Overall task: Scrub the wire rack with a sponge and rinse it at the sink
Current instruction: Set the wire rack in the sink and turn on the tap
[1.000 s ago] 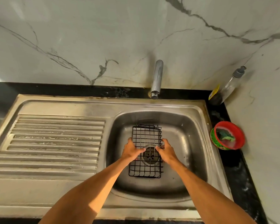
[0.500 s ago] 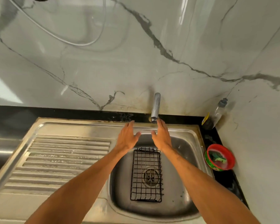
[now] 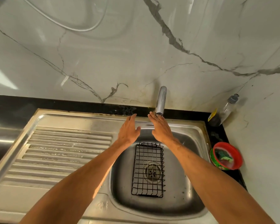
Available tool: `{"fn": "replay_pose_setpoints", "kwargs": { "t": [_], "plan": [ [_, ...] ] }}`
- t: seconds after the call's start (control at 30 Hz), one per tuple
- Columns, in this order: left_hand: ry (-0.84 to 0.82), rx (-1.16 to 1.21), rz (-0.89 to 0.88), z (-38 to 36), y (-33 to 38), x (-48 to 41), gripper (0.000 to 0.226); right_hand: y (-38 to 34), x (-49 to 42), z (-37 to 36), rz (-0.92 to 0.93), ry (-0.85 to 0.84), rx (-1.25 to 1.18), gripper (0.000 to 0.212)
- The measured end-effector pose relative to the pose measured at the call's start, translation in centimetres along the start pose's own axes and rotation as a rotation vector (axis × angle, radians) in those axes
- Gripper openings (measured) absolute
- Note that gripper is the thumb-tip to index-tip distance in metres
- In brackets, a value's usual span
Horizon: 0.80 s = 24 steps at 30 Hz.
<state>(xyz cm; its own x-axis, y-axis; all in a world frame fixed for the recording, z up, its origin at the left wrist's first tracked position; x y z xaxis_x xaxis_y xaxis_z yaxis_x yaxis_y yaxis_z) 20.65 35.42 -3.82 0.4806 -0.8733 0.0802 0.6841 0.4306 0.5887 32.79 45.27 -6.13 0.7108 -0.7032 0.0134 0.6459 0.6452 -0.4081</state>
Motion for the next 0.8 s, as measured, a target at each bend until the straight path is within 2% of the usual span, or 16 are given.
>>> {"fn": "replay_pose_setpoints", "kwargs": {
  "t": [0.1,0.17,0.33,0.43,0.67,0.8],
  "plan": [
    [0.000,0.005,-0.005,-0.3,-0.2,0.1,0.070,0.1,0.1,-0.1,0.040,-0.026,0.045,0.084],
    [-0.005,0.011,-0.007,-0.4,0.0,0.6,0.069,0.1,0.8,0.1,0.035,-0.027,-0.016,0.084],
    [-0.051,-0.025,-0.066,-1.1,1.4,3.4,0.052,0.8,5.0,1.1,-0.113,0.145,-0.263,0.074],
    [-0.107,-0.037,-0.130,-2.5,3.1,5.6,0.044,1.9,8.4,1.7,-0.208,0.184,-0.325,0.062],
    [-0.157,-0.049,-0.322,-6.3,10.1,8.9,0.050,6.8,15.6,5.8,-0.369,0.385,-0.356,0.047],
    [-0.154,-0.047,-0.392,-7.5,14.3,8.8,0.049,9.9,18.8,9.2,-0.447,0.506,-0.275,0.036]
  ]
}}
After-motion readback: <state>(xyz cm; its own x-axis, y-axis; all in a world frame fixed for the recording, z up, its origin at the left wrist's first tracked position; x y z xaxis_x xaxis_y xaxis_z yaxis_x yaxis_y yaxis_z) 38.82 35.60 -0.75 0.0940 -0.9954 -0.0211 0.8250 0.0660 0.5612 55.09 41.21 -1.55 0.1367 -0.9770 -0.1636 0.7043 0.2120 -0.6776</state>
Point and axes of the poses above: each hand's wrist, its own x-axis away from the middle knuckle, its own z-axis out of the back of the hand, y = z × x, the point moved 6 cm from there along -x, towards the middle knuckle, and after that the axes turned 1 degree about -x, right-handed, at the moved point
